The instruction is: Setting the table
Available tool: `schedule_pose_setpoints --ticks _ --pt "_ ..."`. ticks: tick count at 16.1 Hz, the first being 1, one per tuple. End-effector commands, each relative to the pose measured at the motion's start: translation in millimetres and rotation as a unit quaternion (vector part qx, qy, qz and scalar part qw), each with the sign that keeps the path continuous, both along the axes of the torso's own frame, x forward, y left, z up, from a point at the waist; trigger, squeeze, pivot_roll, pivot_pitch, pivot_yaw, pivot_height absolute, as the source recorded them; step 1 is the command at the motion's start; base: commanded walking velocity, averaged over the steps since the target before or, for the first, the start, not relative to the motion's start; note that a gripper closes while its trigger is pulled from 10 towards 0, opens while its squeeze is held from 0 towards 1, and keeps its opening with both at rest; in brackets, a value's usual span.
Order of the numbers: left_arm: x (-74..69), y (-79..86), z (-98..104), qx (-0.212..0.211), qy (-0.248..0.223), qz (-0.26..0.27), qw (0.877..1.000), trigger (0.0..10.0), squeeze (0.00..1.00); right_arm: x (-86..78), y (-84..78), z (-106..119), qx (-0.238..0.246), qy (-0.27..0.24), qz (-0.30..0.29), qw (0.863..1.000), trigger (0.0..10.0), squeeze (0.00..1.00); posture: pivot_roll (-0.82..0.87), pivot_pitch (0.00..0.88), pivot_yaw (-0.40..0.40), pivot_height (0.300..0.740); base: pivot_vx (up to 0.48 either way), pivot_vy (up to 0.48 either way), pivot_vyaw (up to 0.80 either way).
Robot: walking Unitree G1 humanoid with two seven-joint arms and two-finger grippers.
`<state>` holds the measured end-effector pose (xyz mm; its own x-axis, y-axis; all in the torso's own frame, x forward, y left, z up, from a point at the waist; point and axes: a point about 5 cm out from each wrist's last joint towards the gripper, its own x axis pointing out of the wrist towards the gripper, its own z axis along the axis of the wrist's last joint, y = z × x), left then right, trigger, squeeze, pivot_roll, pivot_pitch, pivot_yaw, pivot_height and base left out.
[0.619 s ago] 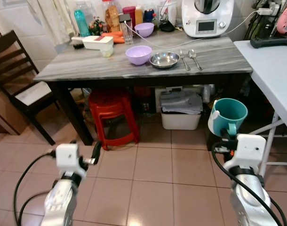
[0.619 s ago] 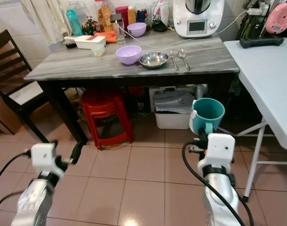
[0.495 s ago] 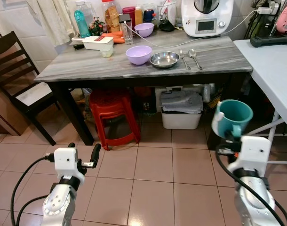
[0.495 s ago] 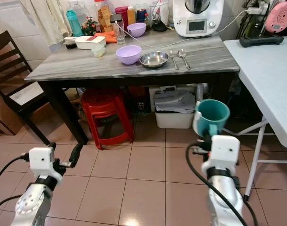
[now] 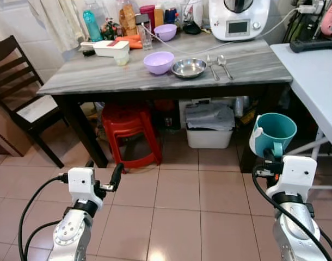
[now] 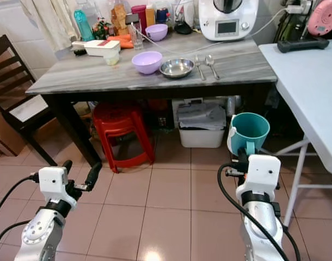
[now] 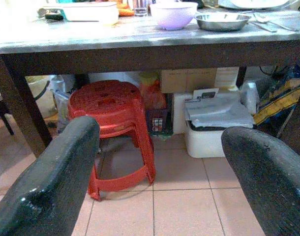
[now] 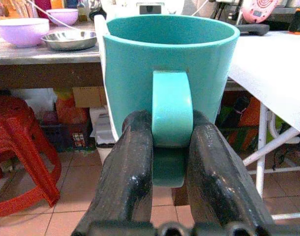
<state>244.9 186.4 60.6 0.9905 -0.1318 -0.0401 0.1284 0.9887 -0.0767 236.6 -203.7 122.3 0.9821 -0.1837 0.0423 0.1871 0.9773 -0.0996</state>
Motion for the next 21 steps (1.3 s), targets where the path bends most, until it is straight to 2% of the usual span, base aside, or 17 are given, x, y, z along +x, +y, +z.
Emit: schedule_pose_setpoints --ticks 1,10,21 --pt "1.9 2.6 5 0.004 -0.005 -0.003 1.000 10.0 0.00 1.5 6.0 7 0.001 -0.017 0.012 1.000 10.0 0.00 -0.10 0.000 0.134 0.740 0.300 0.000 0.00" --pt "7.1 -4.9 13 -0.011 -0.015 -0.018 1.000 10.0 0.00 2.6 9.0 7 0.002 -0.018 0.013 1.000 10.0 0.00 -0.09 0.000 0.137 0.740 0.315 0.000 0.10" --pt "11.0 -17.1 23 -0.028 -0.026 -0.044 0.998 10.0 0.00 2.8 4.6 13 -0.007 -0.029 0.003 1.000 10.0 0.00 -0.11 0.000 0.137 0.740 0.324 0.000 0.00"
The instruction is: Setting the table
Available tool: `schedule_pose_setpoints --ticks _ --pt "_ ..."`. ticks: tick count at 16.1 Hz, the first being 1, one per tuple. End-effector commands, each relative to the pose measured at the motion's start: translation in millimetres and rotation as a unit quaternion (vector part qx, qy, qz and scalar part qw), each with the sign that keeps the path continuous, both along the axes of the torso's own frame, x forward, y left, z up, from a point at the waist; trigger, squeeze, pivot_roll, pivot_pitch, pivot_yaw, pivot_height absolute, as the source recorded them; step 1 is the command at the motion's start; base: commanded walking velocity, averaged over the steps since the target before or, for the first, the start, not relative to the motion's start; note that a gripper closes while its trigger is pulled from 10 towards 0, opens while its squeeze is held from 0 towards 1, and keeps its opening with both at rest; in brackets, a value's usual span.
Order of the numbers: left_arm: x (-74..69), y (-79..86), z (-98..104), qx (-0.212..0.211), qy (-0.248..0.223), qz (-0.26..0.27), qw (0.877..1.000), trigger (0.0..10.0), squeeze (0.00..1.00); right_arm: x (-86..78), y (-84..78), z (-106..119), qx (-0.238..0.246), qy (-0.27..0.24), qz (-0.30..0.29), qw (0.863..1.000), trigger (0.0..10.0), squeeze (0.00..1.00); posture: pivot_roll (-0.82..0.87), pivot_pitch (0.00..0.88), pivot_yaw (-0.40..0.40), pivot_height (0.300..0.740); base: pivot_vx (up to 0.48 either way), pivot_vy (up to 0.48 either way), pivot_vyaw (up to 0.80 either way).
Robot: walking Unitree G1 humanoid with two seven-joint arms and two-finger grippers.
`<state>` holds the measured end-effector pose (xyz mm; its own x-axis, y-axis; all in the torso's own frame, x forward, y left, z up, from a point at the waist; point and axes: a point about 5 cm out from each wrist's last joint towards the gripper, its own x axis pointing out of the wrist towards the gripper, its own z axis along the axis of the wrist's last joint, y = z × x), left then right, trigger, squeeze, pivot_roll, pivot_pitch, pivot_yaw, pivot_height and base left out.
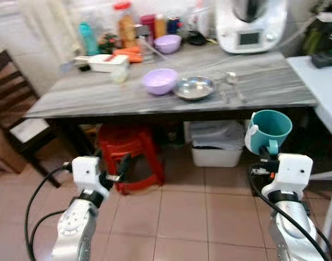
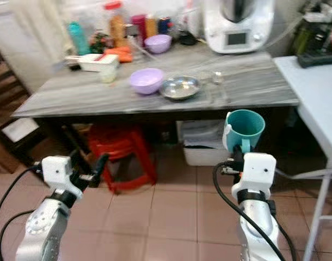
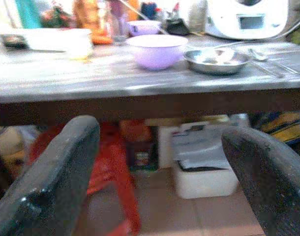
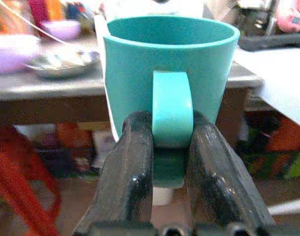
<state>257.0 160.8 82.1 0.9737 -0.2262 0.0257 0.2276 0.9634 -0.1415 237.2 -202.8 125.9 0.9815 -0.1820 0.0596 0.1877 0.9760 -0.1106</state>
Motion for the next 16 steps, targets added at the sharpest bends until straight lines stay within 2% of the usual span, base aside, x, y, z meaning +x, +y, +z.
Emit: schedule_pose_setpoints --ticks 1,3,11,16 --pt "-0.4 8.4 1.9 0.009 0.000 0.004 1.000 10.0 0.00 2.9 3.7 10.0 0.000 -0.022 0.002 1.000 10.0 0.00 -0.11 0.000 0.136 0.740 0.334 0.000 0.46" --pt "0.2 7.8 2.4 0.008 -0.001 0.002 1.000 10.0 0.00 3.6 4.1 10.4 0.000 -0.023 0.002 1.000 10.0 0.00 -0.11 0.000 0.135 0.740 0.336 0.000 0.50" --pt "1.8 1.9 5.2 0.005 -0.005 -0.013 1.000 10.0 0.00 6.5 5.5 10.9 0.000 -0.025 0.001 1.000 10.0 0.00 -0.10 0.000 0.137 0.740 0.343 0.000 0.07" --pt "2.1 0.4 4.4 0.003 -0.003 -0.017 1.000 10.0 0.00 6.7 5.6 9.8 0.013 -0.025 -0.003 1.000 10.0 0.00 -0.11 0.000 0.139 0.740 0.454 0.000 0.00"
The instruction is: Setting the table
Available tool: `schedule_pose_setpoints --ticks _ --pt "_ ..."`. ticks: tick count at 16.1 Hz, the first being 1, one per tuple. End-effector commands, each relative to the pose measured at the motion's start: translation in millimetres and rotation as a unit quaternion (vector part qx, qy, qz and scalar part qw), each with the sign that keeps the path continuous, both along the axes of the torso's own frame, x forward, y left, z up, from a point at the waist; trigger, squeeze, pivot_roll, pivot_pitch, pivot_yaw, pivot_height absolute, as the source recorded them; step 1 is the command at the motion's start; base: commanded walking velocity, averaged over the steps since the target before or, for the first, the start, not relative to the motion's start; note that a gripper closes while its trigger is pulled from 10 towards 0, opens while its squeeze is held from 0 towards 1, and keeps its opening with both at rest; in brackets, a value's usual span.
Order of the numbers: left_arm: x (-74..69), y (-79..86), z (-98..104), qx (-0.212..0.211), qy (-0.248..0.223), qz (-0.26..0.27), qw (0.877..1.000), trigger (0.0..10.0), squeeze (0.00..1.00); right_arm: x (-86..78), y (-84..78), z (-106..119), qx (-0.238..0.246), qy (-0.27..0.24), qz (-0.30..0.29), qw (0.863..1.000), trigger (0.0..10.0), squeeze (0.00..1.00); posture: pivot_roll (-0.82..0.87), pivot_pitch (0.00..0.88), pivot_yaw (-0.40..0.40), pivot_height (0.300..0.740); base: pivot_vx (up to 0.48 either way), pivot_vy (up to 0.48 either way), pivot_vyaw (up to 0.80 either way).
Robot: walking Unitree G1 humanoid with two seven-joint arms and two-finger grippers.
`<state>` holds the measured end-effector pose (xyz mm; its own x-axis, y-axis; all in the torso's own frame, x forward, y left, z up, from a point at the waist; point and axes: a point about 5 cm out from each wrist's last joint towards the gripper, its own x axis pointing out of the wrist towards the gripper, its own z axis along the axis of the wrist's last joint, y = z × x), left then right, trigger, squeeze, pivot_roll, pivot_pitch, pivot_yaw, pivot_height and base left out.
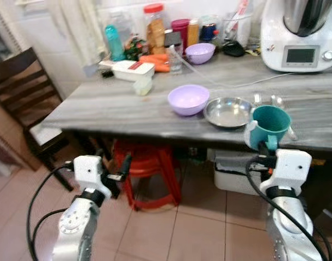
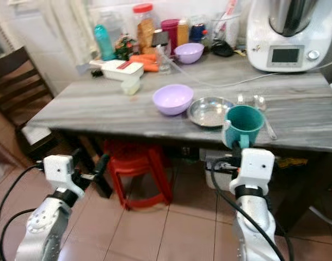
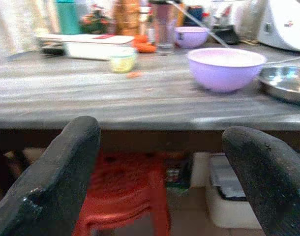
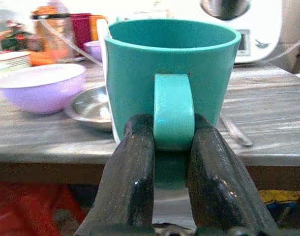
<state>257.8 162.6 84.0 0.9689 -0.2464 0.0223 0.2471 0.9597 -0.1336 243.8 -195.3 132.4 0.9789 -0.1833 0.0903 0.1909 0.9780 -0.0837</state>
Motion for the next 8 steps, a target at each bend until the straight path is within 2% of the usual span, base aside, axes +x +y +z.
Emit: schedule_pose_setpoints --ticks 1,5,8 --pt "1.4 -1.9 2.4 -0.002 -0.004 -0.008 1.000 10.0 0.00 0.3 -2.0 2.6 0.007 -0.005 -0.004 1.000 10.0 0.00 -0.11 0.000 0.138 0.740 0.480 0.000 -0.80" --pt "1.5 -1.1 1.9 -0.001 -0.003 -0.007 1.000 10.0 0.00 1.4 -1.3 3.3 0.006 -0.007 0.000 1.000 10.0 0.00 -0.11 0.000 0.134 0.740 0.480 0.000 -0.68" --pt "0.7 -1.8 1.4 -0.002 -0.003 -0.006 1.000 10.0 0.00 2.9 0.4 5.0 0.005 -0.010 0.005 1.000 10.0 0.00 -0.10 0.000 0.129 0.740 0.480 0.000 0.00"
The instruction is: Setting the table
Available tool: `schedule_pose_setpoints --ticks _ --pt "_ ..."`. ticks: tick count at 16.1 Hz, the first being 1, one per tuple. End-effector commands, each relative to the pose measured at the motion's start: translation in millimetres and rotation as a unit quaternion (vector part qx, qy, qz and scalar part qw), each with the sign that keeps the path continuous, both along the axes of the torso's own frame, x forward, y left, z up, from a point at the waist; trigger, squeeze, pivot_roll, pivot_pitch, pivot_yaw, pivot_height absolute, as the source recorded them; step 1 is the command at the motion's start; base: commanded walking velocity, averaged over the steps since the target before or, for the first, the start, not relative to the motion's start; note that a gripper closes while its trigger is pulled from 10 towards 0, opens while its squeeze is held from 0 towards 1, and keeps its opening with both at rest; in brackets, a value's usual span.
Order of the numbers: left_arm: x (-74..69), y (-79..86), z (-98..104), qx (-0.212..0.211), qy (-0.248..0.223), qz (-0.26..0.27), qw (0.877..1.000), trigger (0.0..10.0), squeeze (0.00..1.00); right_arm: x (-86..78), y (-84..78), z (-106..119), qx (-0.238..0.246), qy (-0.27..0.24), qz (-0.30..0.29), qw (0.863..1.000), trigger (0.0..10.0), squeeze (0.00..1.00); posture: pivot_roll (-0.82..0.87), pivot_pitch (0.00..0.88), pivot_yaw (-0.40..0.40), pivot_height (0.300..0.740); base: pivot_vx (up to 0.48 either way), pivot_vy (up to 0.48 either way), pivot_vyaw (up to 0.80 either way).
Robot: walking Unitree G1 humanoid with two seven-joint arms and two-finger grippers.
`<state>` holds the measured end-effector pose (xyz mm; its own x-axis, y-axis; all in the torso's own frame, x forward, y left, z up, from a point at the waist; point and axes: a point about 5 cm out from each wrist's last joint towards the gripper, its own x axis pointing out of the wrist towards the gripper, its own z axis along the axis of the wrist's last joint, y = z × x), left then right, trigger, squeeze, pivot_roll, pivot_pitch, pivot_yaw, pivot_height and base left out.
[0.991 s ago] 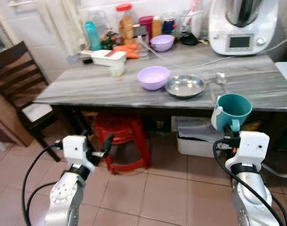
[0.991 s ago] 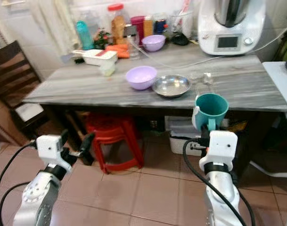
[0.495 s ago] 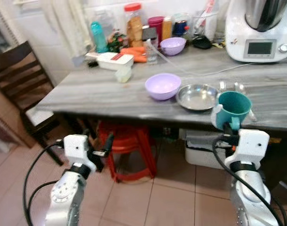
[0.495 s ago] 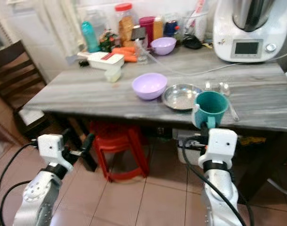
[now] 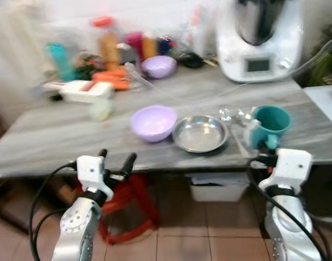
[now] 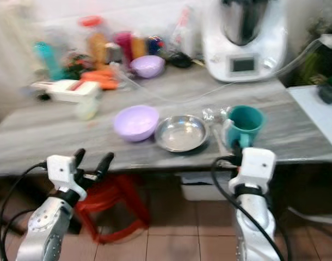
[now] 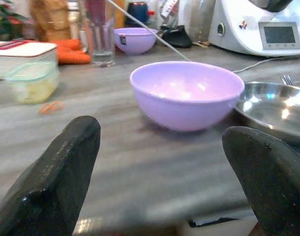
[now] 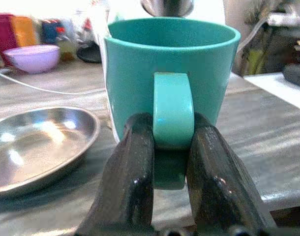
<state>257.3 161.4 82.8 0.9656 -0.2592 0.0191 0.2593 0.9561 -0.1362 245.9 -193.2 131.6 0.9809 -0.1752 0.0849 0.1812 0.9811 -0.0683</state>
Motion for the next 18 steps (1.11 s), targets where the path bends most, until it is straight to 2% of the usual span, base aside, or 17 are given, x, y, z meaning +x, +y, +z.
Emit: schedule_pose_setpoints --ticks 1,7,10,11,14,15,18 --pt "0.8 -0.6 2 -0.002 -0.004 0.001 1.000 10.0 0.00 1.2 -1.7 6 -0.003 -0.012 0.001 1.000 10.0 0.00 -0.10 0.000 0.127 0.740 0.480 0.000 0.00" --pt "-9.0 6.4 1 0.001 0.000 0.013 1.000 10.0 0.00 8.6 1.2 12 -0.019 -0.022 0.023 0.999 10.0 0.00 -0.10 0.000 0.121 0.740 0.050 0.000 0.00" --pt "-24.7 5.9 0 -0.002 0.001 -0.044 0.999 10.0 0.00 13.0 -2.3 15 -0.024 -0.021 0.030 0.999 10.0 0.00 -0.09 0.000 0.118 0.740 0.000 0.000 0.00" --pt "-31.6 2.6 0 -0.020 0.009 -0.087 0.996 10.0 0.00 17.2 -2.7 16 -0.023 -0.020 0.048 0.998 10.0 0.00 -0.09 0.000 0.117 0.740 0.000 0.000 0.00" --pt "-37.3 -6.1 1 -0.039 0.022 -0.158 0.986 10.0 0.00 26.6 -0.5 20 -0.021 -0.021 0.088 0.996 10.0 0.00 -0.09 0.000 0.116 0.740 0.000 0.000 0.00" --pt "-41.5 -10.1 3 -0.045 0.028 -0.192 0.980 10.0 0.00 37.7 2.4 24 -0.018 -0.019 0.119 0.993 10.0 0.00 -0.09 0.003 0.118 0.740 0.000 0.000 0.00" --pt "-44.7 -12.4 6 -0.049 0.030 -0.222 0.973 10.0 0.00 52.0 6.0 28 -0.026 -0.019 0.141 0.990 10.0 0.00 -0.08 0.023 0.116 0.740 0.000 0.000 0.00"
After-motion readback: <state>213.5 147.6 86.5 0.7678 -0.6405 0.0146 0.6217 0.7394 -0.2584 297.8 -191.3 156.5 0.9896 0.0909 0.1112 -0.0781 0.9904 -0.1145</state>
